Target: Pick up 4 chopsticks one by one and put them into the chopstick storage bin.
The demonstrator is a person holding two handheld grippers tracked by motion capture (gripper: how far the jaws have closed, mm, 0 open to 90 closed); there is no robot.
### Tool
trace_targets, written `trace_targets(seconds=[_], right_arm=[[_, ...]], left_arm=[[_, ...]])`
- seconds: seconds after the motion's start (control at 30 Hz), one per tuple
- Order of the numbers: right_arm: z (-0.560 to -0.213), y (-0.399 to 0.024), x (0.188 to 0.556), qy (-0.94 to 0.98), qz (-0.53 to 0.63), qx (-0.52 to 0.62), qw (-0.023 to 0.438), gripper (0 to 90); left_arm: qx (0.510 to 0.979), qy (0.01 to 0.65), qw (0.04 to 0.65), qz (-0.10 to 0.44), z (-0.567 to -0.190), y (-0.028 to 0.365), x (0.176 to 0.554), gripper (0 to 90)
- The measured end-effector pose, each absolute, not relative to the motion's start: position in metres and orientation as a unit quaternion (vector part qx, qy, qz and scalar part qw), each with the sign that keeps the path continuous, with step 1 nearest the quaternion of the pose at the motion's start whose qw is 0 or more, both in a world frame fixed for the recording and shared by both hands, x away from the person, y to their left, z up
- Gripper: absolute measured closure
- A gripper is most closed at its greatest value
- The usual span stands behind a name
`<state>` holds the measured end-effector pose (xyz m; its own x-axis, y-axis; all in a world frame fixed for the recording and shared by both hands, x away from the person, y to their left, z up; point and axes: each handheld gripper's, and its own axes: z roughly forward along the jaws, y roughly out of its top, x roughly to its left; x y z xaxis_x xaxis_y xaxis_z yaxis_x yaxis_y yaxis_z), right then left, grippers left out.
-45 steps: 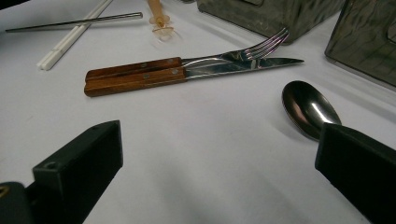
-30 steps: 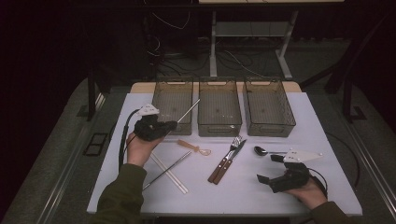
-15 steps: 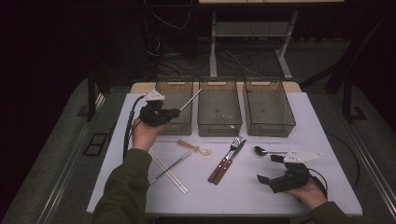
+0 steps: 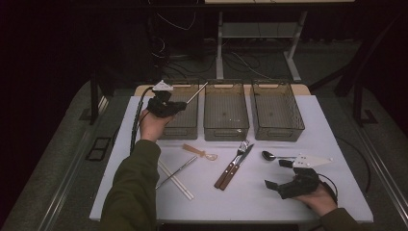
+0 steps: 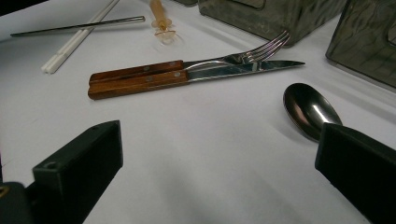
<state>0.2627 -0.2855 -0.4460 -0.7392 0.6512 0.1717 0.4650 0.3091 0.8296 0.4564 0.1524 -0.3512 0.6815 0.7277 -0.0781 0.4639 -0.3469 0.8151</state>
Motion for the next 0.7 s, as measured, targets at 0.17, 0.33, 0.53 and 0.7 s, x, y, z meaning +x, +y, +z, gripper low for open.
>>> trace_targets(seconds=[0.17, 0.33, 0.53, 0.7], right_arm=[[-0.446, -0.286, 0.263, 0.802, 0.476, 0.347, 0.098, 1.1], [-0.446, -0.285, 0.263, 0.802, 0.476, 0.347, 0.097, 1.0], [-0.446, -0.285, 0.263, 0.803, 0.476, 0.346, 0.097, 1.1], [-0.446, -0.285, 0.262, 0.802, 0.477, 0.347, 0.096, 1.1]], left_arm=[[0.801, 0.383, 0.434, 0.155, -0.353, 0.155, 0.469, 85.1], [0.797, 0.396, 0.428, 0.159, -0.358, 0.159, 0.479, 85.0], [0.791, 0.417, 0.418, 0.159, -0.368, 0.166, 0.489, 85.0], [0.791, 0.425, 0.410, 0.161, -0.374, 0.170, 0.493, 85.0]])
